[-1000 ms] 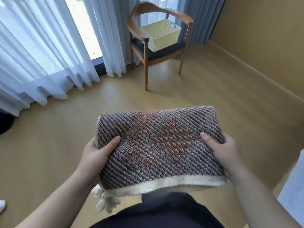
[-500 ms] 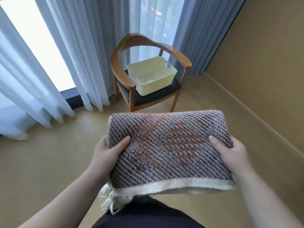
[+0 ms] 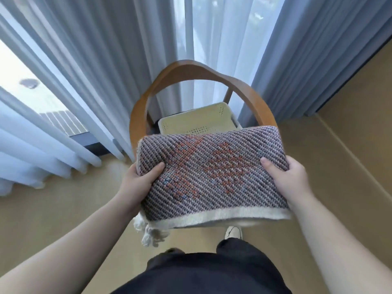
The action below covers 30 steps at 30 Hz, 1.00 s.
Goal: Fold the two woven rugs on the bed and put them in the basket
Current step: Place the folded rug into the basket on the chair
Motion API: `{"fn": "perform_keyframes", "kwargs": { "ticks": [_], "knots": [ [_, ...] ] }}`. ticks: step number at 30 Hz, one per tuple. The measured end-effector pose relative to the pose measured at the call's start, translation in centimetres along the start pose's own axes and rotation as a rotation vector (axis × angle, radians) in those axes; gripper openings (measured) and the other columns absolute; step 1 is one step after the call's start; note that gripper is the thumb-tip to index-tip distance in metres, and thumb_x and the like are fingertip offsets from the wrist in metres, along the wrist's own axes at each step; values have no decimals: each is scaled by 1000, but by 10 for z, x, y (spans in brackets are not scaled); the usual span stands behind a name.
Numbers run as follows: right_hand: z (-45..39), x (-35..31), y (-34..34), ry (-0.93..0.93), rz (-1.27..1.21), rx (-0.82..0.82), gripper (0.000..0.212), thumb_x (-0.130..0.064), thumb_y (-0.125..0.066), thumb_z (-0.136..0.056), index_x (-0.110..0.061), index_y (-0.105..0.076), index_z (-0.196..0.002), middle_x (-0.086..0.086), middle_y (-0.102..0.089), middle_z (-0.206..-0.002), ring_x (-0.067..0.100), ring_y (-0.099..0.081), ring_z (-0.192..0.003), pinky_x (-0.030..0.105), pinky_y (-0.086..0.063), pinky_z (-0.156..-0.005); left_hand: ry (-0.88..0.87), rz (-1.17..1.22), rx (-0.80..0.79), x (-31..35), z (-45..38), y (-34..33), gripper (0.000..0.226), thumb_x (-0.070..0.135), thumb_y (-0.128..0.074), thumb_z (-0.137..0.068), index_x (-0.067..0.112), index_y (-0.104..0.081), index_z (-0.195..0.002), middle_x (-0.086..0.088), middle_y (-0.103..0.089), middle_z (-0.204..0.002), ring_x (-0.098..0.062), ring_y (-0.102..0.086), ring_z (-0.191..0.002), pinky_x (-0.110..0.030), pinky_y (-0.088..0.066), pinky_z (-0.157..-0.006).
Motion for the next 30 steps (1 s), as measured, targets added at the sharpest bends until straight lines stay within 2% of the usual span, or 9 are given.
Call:
{"fn": "perform_keyframes", "kwargs": {
  "ticks": [3,6,12,14,15,18,21,25,30],
  "knots": [
    [-82,-15,-9,15,76,-86,25,-36,-76,-86,-21,-69,-105,-9,-72,-99,13,-68,-94,35,-53,-86,35,25,90,14,-41,-30,40,21,-76,-86,17,-56,-121,4,-69,-104,-10,-67,-91,-21,-50,-69],
    [-154,-28,-32,19,174,-152,35,-42,-72,-87,-21,-67,-114,-9,-71,-104,16,-66,-99,38,-52,-92,95,45,163,18,-87,-47,45,22,-78,-84,14,-57,-123,0,-69,-109,-14,-67,-95,-25,-52,-76],
    [-284,-5,-105,-22,328,-240,24,-37,-70,-90,-27,-66,-112,-12,-69,-100,20,-65,-102,42,-51,-96,231,68,271,-18,-212,-66,48,20,-79,-83,7,-57,-123,-3,-68,-107,-19,-65,-95,-31,-51,-81],
    [-319,8,-125,-56,367,-245,21,-36,-69,-90,-28,-65,-109,-12,-69,-99,20,-65,-101,44,-51,-97,272,75,289,-31,-249,-74,36,17,-75,-86,13,-54,-115,4,-64,-96,-13,-62,-87,-29,-50,-79],
    [-333,15,-133,-76,384,-245,18,-36,-69,-91,-30,-65,-107,-13,-69,-98,19,-65,-99,45,-51,-96,298,88,296,-38,-264,-77,35,17,-75,-87,18,-51,-113,6,-62,-95,-15,-62,-88,-33,-52,-84],
    [-357,24,-152,-107,434,-270,15,-37,-66,-92,-31,-65,-106,-15,-68,-96,16,-64,-96,41,-52,-91,364,54,334,-52,-291,-80,36,21,-75,-87,23,-49,-112,6,-62,-99,-25,-62,-102,-47,-49,-100],
    [-369,27,-166,-95,460,-284,24,-36,-62,-96,-27,-64,-118,-13,-66,-101,15,-61,-97,31,-45,-83,409,-11,404,-62,-307,-80,38,24,-75,-87,17,-55,-118,0,-67,-109,-26,-64,-106,-49,-50,-101],
    [-376,37,-186,-93,560,-375,31,-36,-57,-99,-24,-59,-127,-11,-61,-103,12,-54,-94,28,-40,-80,448,-101,494,-74,-320,-84,43,22,-73,-89,14,-59,-128,-1,-68,-115,-26,-64,-108,-47,-49,-102],
    [-375,51,-187,-148,721,-517,25,-33,-53,-101,-19,-59,-120,-2,-61,-102,16,-48,-87,29,-39,-77,580,-136,477,-88,-319,-94,44,20,-70,-91,11,-55,-131,-6,-65,-121,-30,-62,-110,-49,-48,-102]
  ]
}}
Point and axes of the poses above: each hand's wrist, its own z-axis away from the middle knuckle, its own y-axis out of the back of the hand, x = y × z, the point moved 6 cm from there along -z, towards the middle knuckle
